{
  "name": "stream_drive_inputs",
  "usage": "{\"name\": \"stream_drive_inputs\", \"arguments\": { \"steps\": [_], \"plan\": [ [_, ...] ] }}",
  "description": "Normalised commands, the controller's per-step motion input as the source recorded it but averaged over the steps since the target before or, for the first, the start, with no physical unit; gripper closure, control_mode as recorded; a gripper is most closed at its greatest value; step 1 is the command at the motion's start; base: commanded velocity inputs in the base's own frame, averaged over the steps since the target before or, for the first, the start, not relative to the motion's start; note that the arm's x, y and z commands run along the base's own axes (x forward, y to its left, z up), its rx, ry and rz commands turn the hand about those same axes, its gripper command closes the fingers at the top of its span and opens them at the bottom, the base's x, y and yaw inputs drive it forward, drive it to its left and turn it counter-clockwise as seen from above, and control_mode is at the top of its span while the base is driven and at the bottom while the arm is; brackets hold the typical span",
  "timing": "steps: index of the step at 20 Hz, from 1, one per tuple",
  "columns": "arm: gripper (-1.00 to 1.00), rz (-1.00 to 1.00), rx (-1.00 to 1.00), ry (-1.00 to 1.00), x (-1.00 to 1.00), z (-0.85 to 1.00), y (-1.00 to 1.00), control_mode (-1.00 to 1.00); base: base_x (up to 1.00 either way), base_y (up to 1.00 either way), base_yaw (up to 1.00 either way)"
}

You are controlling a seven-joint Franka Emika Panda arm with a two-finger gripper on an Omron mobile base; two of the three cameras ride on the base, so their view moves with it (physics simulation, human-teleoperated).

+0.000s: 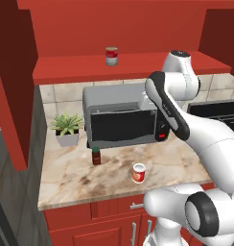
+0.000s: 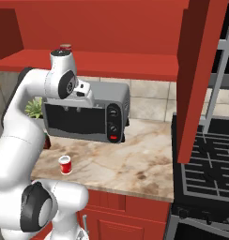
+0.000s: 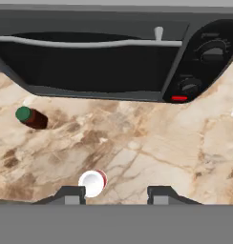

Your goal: Restock the canned food cabinet by taking the new fresh canned food from the counter and placing it in the cabinet. Then, take the old canned food from the cabinet and place it on the counter.

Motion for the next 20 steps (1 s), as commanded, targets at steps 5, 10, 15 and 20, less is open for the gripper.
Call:
{"name": "stream_drive_inputs", "arguments": {
  "steps": [5,10,15,20],
  "plan": [
    [-1.00,0.00,0.01,0.03,-0.08,-0.09,0.26,-1.00,0.00,0.00,0.00],
    [-1.00,0.00,0.00,0.16,-0.15,-0.60,0.52,-1.00,0.00,0.00,0.00],
    [-1.00,0.00,0.00,0.26,-0.25,-0.95,0.20,-1.00,0.00,0.00,0.00],
    [-1.00,0.00,0.00,0.27,-0.33,-1.00,0.09,-1.00,0.00,0.00,0.00]
  ]
}}
